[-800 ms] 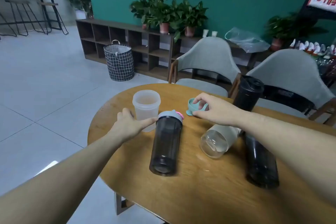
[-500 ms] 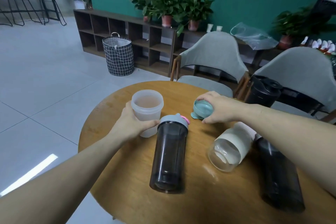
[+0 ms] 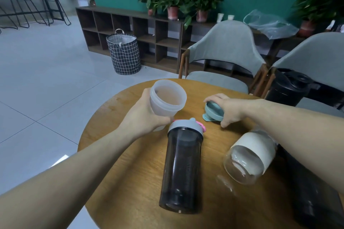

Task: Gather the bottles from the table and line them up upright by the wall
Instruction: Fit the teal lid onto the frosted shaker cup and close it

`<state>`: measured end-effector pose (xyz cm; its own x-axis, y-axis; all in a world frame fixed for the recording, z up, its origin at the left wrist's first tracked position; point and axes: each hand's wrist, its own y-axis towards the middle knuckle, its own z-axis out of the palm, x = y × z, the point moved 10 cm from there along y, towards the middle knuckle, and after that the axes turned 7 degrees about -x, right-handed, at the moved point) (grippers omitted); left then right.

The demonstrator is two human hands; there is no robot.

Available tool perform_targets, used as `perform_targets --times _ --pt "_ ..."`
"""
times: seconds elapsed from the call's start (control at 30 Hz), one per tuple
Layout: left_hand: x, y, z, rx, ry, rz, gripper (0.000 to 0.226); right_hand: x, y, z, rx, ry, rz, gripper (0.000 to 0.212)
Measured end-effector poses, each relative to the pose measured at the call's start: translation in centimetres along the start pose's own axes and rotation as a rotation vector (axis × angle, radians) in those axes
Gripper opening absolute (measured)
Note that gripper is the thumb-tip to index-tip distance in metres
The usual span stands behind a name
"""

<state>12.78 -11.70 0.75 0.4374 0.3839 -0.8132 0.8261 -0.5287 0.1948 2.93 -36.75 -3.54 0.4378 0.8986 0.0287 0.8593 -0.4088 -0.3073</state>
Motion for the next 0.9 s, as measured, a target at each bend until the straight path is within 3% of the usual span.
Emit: perform_targets --times 0.33,0.53,0.7,0.9 --pt "-4.7 -0.7 0.4 0.006 0.026 0.087 0.077 -0.8 -7.7 -5.6 -0.474 0.345 0.043 0.090" --pt "-8.4 -2.4 0.4 0.014 0.088 0.145 0.085 -2.9 -13.4 -5.8 -0.515 1.030 0.196 0.081" --pt "-12.6 -4.6 1.0 0.033 0.190 0.220 0.089 -4.1 -17.5 -3.4 -0.432 1.499 0.351 0.103" --pt "-16.3 -7.7 2.4 0.031 0.290 0.292 0.092 -4.8 -21.2 -1.8 -0.466 1.912 0.408 0.110"
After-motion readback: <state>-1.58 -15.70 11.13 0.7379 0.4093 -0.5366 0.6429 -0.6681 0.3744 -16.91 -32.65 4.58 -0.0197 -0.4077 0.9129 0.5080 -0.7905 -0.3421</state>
